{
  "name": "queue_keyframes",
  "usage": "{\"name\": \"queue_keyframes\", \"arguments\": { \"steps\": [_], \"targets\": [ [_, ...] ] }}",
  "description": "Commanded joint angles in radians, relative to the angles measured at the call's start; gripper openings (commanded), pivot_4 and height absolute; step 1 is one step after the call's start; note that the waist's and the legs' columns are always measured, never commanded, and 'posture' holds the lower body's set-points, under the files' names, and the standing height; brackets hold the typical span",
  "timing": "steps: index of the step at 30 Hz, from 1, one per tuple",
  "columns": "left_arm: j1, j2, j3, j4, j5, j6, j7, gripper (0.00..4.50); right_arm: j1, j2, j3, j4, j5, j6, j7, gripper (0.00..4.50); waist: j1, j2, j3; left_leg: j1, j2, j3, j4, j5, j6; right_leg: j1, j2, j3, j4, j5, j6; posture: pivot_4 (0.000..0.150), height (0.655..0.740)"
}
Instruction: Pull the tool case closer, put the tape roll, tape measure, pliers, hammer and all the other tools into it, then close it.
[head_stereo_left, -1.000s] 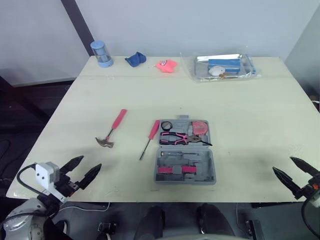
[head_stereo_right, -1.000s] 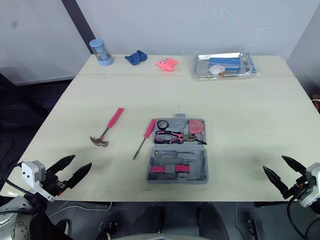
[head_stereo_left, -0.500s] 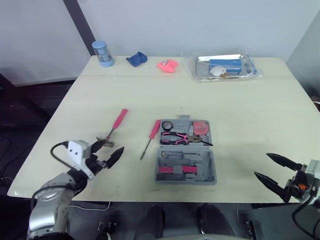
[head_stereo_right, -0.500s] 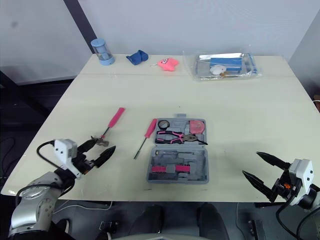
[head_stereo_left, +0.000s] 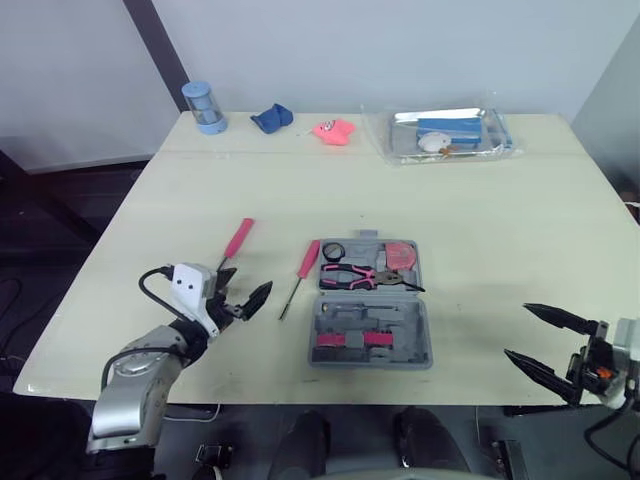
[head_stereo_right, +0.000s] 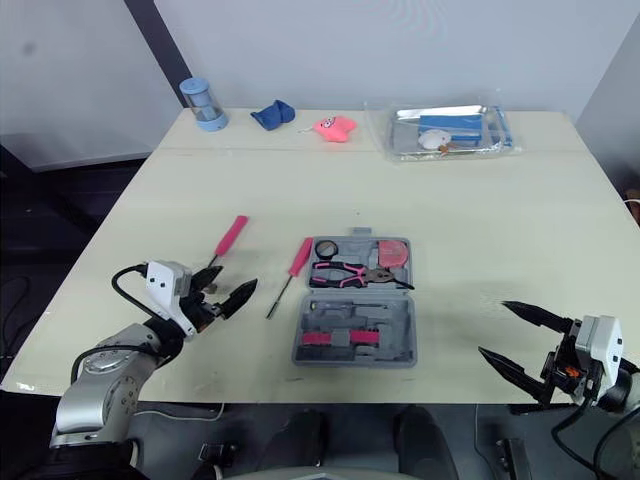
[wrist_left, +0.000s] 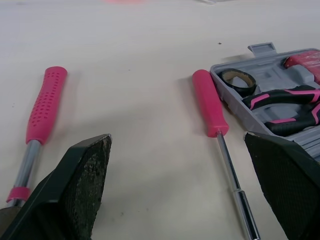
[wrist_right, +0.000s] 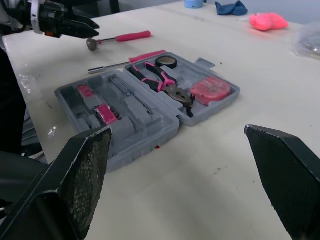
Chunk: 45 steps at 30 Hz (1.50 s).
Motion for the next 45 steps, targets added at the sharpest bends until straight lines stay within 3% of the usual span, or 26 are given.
{"name": "queue_keyframes", "arguments": {
  "steps": [1,9,22,33,45],
  "targets": [
    [-0.012,-0.004,0.006,-0.012,0.007,-0.001,0.02,4.5,-0.004,-0.015,-0.013,-0.036,0.021,-0.013,0.005,4.46,0.0,0.0,0.0,0.0,0.0,0.0,0.0,0.0,0.0,0.0,0.0,0.0,0.0,0.0,0.0,0.15,0.74],
    [-0.064,-0.032,0.014,0.008,0.01,0.012,0.075,4.5,-0.031,-0.026,0.002,-0.072,0.026,0.005,-0.009,4.46,0.0,0.0,0.0,0.0,0.0,0.0,0.0,0.0,0.0,0.0,0.0,0.0,0.0,0.0,0.0,0.15,0.74],
    [-0.211,0.047,0.106,0.274,0.084,0.012,0.185,4.5,-0.047,-0.044,0.025,-0.14,0.049,0.054,-0.019,4.46,0.002,0.0,0.0,-0.001,0.0,-0.002,0.001,0.0,0.0,0.0,0.0,-0.002,0.0,0.0,0.0,0.15,0.74],
    [-0.301,0.118,0.034,0.353,0.119,0.221,0.168,4.5,-0.057,-0.056,0.037,-0.174,0.047,0.067,-0.039,4.46,0.0,0.0,0.0,-0.001,-0.001,-0.002,0.001,0.0,0.0,0.0,0.0,-0.003,0.0,0.0,0.0,0.15,0.74],
    [-0.385,0.143,-0.004,0.427,0.133,0.286,0.127,4.5,-0.075,-0.055,0.057,-0.182,0.038,0.068,-0.054,4.46,0.0,0.0,0.0,-0.001,-0.001,-0.003,0.001,0.0,0.0,0.0,0.0,-0.003,0.0,0.0,0.0,0.15,0.74]
  ]
}}
